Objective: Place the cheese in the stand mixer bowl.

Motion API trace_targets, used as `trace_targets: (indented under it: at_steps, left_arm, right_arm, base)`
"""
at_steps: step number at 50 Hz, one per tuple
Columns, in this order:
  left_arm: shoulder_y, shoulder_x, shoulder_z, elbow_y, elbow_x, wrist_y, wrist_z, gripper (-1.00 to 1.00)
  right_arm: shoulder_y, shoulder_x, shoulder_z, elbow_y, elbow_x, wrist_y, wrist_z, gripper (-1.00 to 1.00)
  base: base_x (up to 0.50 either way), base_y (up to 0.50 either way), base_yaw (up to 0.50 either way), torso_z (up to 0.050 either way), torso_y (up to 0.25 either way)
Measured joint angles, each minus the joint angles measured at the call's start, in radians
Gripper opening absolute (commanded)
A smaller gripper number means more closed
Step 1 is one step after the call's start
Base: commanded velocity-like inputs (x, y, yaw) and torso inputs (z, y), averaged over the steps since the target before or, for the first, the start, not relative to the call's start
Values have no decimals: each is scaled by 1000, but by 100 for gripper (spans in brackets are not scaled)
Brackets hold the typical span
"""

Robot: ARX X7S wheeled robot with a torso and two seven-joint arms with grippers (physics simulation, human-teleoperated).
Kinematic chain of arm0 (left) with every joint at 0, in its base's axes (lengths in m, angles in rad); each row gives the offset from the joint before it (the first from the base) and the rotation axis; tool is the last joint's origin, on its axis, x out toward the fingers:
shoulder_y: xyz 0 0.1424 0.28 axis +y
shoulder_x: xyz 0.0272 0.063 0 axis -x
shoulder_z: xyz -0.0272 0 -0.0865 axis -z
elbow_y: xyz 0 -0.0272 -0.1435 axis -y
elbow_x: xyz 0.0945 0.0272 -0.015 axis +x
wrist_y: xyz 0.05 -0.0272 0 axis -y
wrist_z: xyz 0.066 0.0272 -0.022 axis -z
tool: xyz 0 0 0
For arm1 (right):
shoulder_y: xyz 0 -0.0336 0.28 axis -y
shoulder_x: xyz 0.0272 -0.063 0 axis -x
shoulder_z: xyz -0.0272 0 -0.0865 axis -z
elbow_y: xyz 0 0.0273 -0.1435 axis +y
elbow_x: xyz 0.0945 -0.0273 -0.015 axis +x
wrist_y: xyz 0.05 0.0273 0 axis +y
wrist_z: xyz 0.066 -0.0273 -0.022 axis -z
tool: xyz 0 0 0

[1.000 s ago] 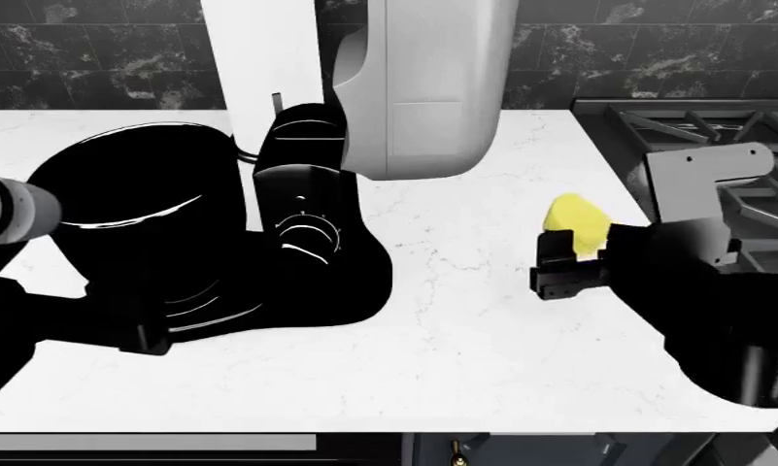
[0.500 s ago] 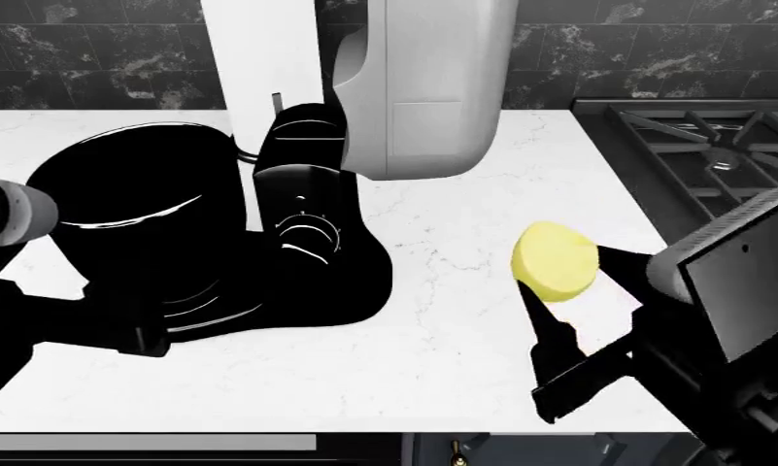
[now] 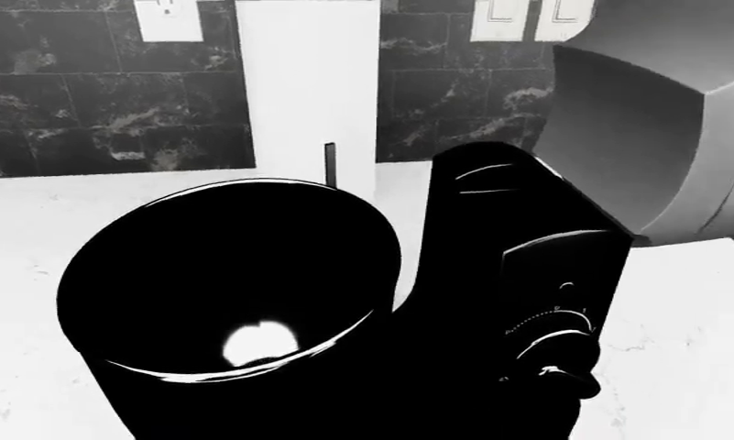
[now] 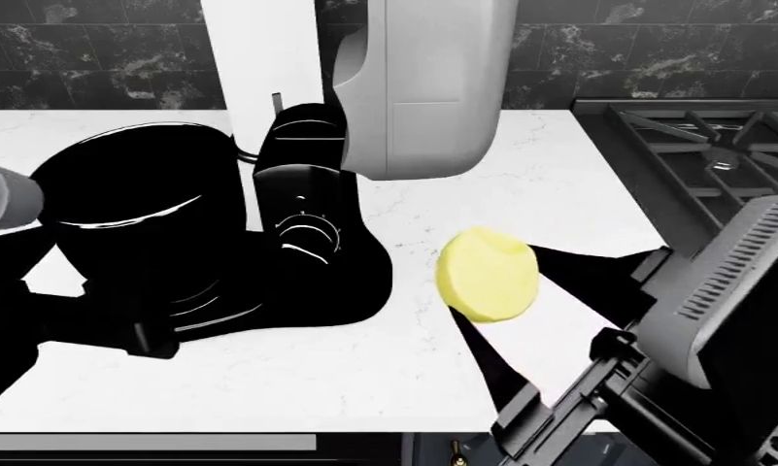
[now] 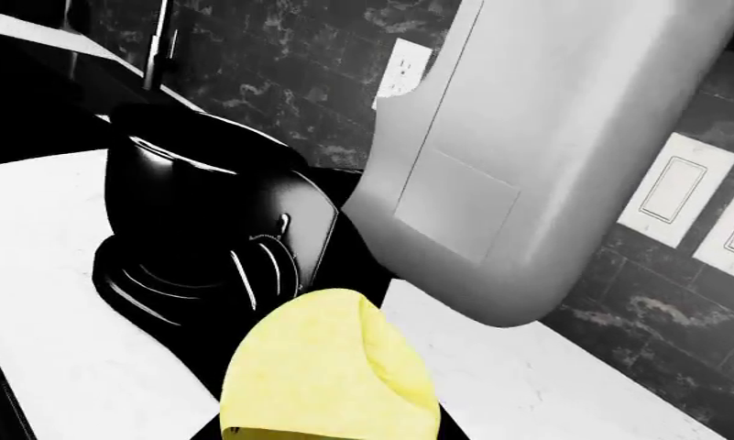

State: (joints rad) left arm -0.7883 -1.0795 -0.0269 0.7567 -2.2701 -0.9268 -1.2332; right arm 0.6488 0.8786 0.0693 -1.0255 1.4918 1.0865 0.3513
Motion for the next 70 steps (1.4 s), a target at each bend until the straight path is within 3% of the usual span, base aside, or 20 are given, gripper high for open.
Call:
trace_targets:
  at_steps: [14, 20, 37, 70]
  left_arm:
    - [-95, 62, 78, -79, -183, 97, 35, 100]
    - [-120, 82, 106, -147, -263, 134, 57, 100]
    - [-190, 114, 186, -399, -418, 113, 133, 100]
    - [-266, 209, 283, -430, -502, 46, 196, 100]
  right_arm:
    - [1, 16, -50, -7, -79, -109, -62, -100]
    - [-48, 74, -93, -12, -150, -242, -103, -100]
    - [-159, 181, -174, -7, -281, -499, -172, -100]
    - [-148, 164, -259, 45, -356, -553, -207, -100]
  base:
    - [0, 0, 0, 0, 0]
    - [0, 0, 0, 0, 0]
    - [0, 0, 0, 0, 0]
    - [0, 0, 0, 0, 0]
